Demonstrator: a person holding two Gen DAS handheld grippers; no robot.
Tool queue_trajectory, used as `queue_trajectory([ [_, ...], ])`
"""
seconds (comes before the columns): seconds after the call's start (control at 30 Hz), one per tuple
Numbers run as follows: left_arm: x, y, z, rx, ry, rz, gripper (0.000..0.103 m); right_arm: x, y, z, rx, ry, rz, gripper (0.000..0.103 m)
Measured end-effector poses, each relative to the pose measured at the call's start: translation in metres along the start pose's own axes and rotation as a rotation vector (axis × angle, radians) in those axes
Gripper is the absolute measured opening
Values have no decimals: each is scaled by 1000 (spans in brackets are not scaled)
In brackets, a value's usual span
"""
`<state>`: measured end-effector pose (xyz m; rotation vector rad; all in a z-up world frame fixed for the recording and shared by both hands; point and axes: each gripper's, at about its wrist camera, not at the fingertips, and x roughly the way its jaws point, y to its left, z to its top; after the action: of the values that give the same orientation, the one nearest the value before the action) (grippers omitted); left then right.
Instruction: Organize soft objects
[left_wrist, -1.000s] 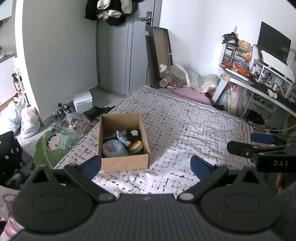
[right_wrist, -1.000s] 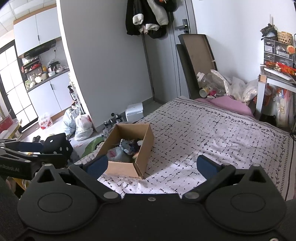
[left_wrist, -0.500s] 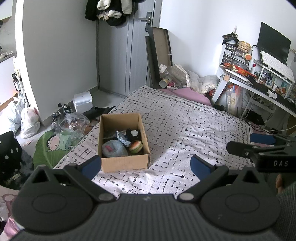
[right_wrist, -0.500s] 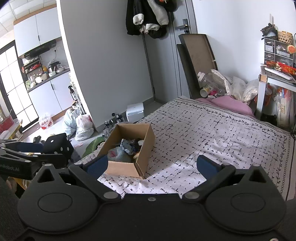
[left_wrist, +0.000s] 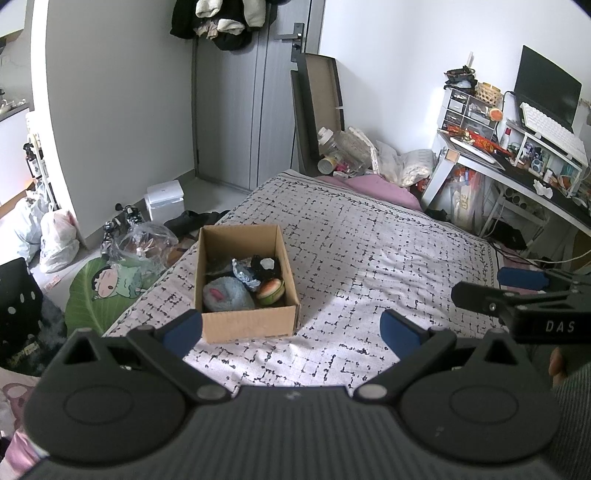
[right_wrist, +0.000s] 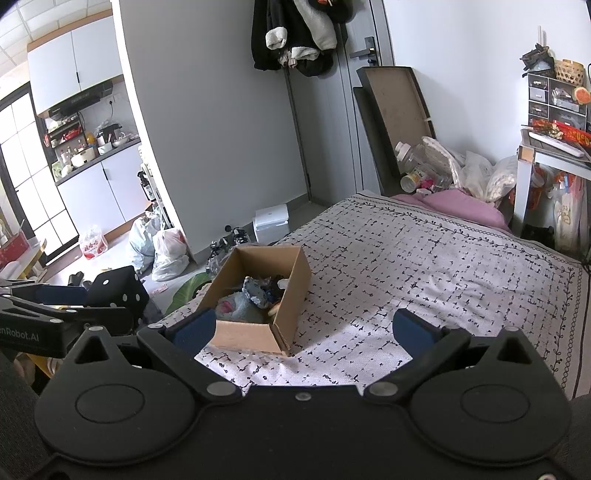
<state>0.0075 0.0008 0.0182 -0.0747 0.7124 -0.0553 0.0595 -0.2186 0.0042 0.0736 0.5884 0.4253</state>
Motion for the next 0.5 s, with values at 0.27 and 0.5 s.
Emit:
queue_trajectory([
  [0.27, 0, 0, 0, 0, 0, -2, 102, 0, 1, 0, 0, -1, -1, 103],
  [0.5, -1, 1, 1, 1, -4, 3, 102, 0, 3, -1, 5, 5, 3, 103],
])
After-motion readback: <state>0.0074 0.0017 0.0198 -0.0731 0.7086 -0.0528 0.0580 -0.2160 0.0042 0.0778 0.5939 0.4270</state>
